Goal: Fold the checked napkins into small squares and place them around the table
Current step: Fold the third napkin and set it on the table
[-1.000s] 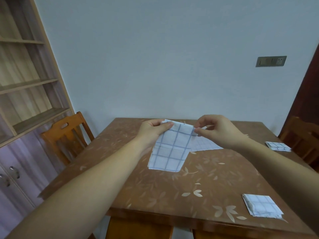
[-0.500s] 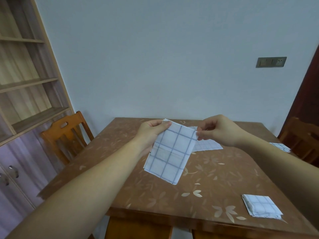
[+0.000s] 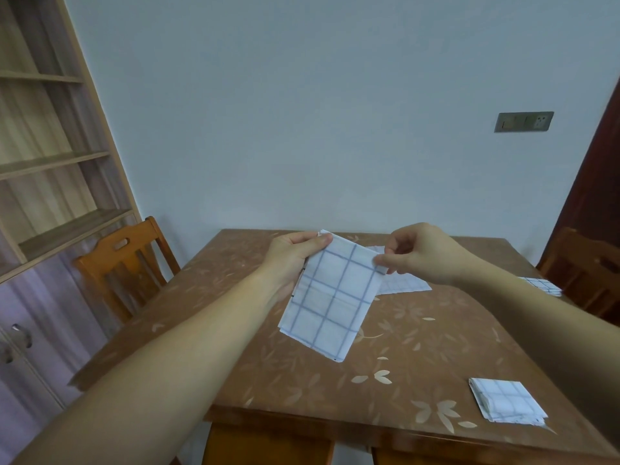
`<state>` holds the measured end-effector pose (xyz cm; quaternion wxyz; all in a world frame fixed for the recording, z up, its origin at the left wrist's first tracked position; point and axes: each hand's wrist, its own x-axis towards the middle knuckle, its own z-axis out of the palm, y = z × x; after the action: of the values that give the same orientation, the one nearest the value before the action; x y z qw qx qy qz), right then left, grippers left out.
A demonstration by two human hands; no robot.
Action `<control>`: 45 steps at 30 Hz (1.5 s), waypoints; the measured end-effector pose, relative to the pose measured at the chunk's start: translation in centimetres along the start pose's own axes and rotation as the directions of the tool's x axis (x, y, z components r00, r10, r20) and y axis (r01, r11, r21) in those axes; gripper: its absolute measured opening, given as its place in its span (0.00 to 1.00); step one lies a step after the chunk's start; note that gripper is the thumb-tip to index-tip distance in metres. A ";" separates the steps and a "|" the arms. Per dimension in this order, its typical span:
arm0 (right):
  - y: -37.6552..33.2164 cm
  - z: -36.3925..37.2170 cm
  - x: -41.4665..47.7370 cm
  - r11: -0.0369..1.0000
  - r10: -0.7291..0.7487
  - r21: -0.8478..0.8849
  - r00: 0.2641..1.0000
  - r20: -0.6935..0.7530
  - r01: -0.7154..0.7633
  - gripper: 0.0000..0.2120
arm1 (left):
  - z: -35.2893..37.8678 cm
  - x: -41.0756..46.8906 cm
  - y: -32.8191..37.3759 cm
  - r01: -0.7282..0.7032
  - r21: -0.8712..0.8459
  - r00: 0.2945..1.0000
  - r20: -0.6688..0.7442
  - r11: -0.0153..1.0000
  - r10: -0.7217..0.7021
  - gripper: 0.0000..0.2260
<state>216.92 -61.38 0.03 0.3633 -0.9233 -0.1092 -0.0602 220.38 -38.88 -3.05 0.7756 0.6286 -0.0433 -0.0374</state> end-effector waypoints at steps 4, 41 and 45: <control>0.5 0.1 0.2 0.981 0.011 0.191 1.000 0.018 -0.014 0.06 | -0.3 0.2 0.0 0.002 -0.007 1.000 -0.025 1.000 -0.002 0.05; 0.8 2.4 0.6 0.934 -0.039 0.356 0.997 0.073 0.011 0.09 | 1.3 -0.1 2.2 -0.276 0.704 0.957 0.262 0.654 0.122 0.05; 0.7 2.6 0.7 0.935 -0.077 0.353 0.994 0.081 0.044 0.10 | 2.1 -0.2 2.0 -0.324 0.696 0.943 0.293 0.641 0.159 0.07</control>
<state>217.87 -59.98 -2.18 0.5144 -0.8418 -0.1635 -0.0075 219.90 -40.49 -0.69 0.4459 0.8678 -0.2181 0.0232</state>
